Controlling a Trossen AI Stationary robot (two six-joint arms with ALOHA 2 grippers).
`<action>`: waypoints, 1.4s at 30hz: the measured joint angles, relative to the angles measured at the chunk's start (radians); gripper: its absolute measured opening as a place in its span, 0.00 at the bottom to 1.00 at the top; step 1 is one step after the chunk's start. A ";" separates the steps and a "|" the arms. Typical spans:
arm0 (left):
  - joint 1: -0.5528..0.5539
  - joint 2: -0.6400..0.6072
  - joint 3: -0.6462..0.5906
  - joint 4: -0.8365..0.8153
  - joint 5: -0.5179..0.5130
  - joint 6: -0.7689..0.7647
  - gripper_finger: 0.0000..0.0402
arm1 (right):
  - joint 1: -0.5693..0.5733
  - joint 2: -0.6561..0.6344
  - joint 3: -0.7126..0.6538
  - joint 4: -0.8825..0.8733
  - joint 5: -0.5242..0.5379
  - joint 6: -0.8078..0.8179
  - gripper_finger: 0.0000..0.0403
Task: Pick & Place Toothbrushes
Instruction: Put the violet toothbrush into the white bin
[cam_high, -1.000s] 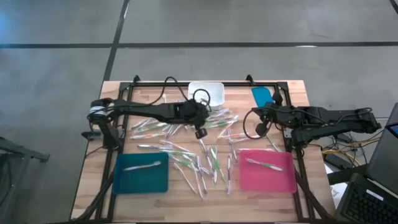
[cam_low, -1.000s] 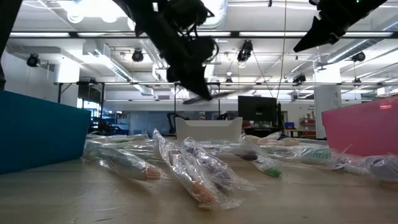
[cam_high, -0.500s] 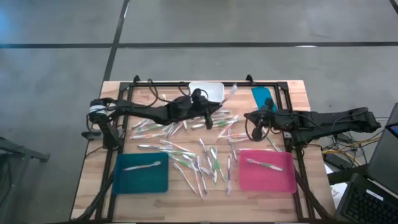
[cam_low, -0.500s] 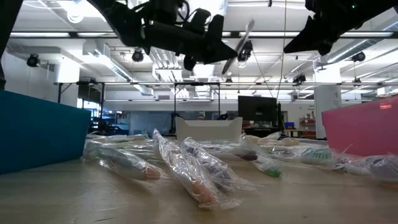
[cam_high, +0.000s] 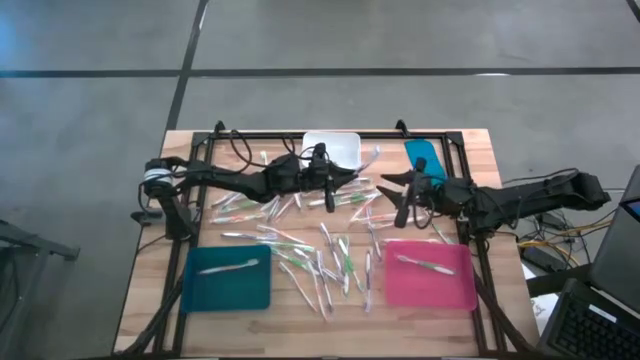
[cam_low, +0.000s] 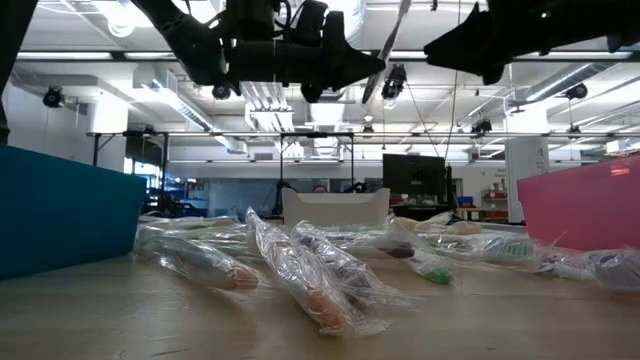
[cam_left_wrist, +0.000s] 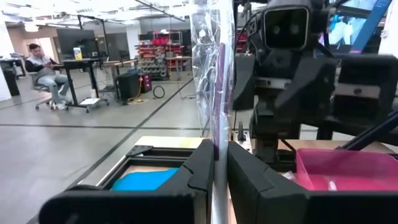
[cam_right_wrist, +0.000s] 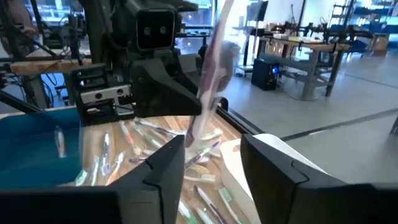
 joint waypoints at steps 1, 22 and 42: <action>0.000 0.000 0.000 0.000 0.000 0.001 0.08 | 0.000 0.023 0.000 0.024 0.000 -0.010 0.41; 0.000 0.000 -0.001 -0.003 0.036 0.018 0.09 | -0.043 0.335 0.088 0.389 0.011 -0.099 0.42; -0.002 0.000 -0.012 -0.003 0.062 0.000 0.12 | -0.044 0.381 0.131 0.377 0.010 -0.142 0.05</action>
